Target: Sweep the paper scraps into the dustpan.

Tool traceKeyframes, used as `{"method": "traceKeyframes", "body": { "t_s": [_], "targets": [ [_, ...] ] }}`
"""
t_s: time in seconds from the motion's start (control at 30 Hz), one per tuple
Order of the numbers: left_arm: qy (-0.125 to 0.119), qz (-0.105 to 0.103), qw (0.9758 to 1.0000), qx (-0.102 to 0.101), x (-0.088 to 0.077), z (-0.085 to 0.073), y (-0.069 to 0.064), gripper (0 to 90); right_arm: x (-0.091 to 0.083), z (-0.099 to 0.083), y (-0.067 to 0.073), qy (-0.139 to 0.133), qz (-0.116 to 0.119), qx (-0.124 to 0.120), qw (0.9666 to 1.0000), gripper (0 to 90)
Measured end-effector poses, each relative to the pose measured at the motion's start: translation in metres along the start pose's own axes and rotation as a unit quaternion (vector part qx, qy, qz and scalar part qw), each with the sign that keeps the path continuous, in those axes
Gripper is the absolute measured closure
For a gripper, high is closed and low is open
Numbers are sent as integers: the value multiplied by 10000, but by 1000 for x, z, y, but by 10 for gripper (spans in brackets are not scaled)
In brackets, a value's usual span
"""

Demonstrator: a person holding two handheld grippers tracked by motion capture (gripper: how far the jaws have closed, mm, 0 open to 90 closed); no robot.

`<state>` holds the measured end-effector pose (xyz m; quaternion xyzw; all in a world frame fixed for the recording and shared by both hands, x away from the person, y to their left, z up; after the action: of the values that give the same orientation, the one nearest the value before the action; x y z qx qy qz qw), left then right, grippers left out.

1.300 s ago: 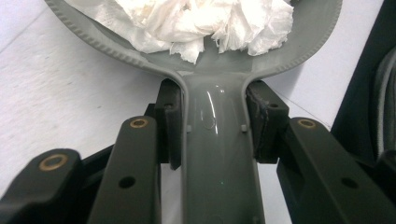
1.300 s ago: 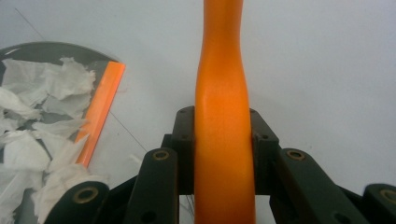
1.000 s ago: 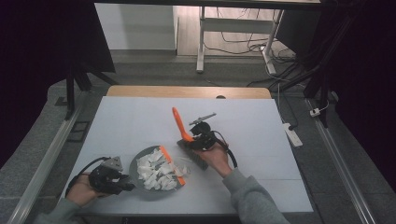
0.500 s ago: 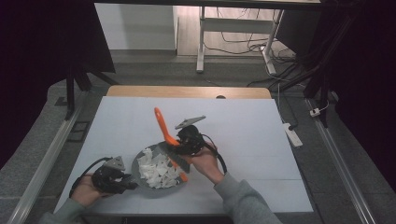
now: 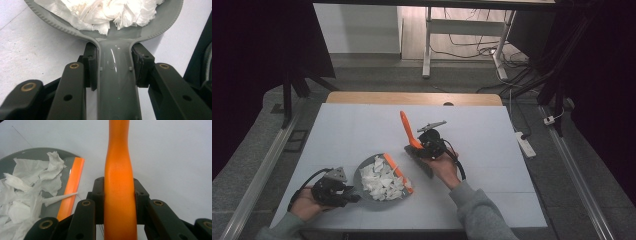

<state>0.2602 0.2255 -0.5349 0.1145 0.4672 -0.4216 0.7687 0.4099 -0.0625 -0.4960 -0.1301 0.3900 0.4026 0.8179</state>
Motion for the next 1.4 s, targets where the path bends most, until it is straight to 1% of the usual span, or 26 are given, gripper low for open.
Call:
{"method": "traceKeyframes", "body": {
  "t_s": [0.07,0.17,0.23,0.3,0.33,0.37,0.4,0.43,0.5,0.53,0.63,0.73,0.87,1.0,1.1,1.2,1.27,1.3,1.33,1.4],
  "targets": [
    [-13,11,10000,-17,1,1,-1,619,4,2,10,-14,187,-3,9998,704],
    [-17,30,10000,-22,2,2,-2,619,12,5,36,66,409,-101,9991,703],
    [-20,49,10000,-16,2,2,-2,619,17,7,55,49,682,-120,9976,704],
    [-24,51,10000,-12,2,1,-2,619,20,10,72,0,714,-374,9967,704],
    [-37,42,10000,-20,3,1,-2,619,20,13,78,-56,846,-361,9957,703],
    [-48,39,10000,-21,3,1,-2,619,19,15,83,-124,1032,-291,9942,703],
    [-64,33,10000,-42,3,1,-2,619,17,18,87,-169,1120,-296,9931,703],
    [-70,37,10000,-45,3,1,-2,619,15,20,89,-216,1131,-351,9927,703],
    [-84,50,9999,-55,3,0,-1,619,9,22,90,-290,1056,-442,9930,703],
    [-85,47,9999,-54,3,0,-1,619,6,22,87,-340,1012,-438,9933,703],
    [-166,42,9998,-90,2,0,0,619,-2,22,74,-438,908,-313,9944,703],
    [-265,6,9996,-112,0,0,1,618,-10,21,62,-548,835,-220,9948,703],
    [-330,25,9993,-148,-1,0,1,619,-17,21,52,-664,772,-158,9947,703],
    [-431,2,9989,-160,-3,-1,2,619,-22,22,46,-801,752,-110,9939,703],
    [-489,15,9986,-180,-4,-1,2,619,-26,23,45,-924,834,-45,9922,703],
    [-497,26,9986,-186,-3,0,1,619,-29,25,47,-1068,1020,-16,9890,703],
    [-485,28,9987,-171,-2,0,1,619,-31,27,50,-1168,1243,30,9853,703],
    [-478,32,9987,-168,-1,1,0,619,-32,28,51,-1185,1296,45,9844,703],
    [-470,33,9988,-162,-1,0,1,619,-34,29,52,-1195,1281,0,9845,703],
    [-464,62,9988,-149,-2,0,1,619,-37,31,52,-1213,1160,-72,9858,703]
  ]
}}
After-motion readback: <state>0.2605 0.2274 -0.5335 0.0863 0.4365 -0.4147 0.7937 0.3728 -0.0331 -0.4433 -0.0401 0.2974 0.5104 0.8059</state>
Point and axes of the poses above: each handheld gripper's, and its own axes: x roughly forward along the jaws, z roughly out of its top, y roughly to its left, the point moved 2 cm from there along x, roughly forward along the jaws, and after that the axes turned 3 degrees about -x, right-handed, at the moved point
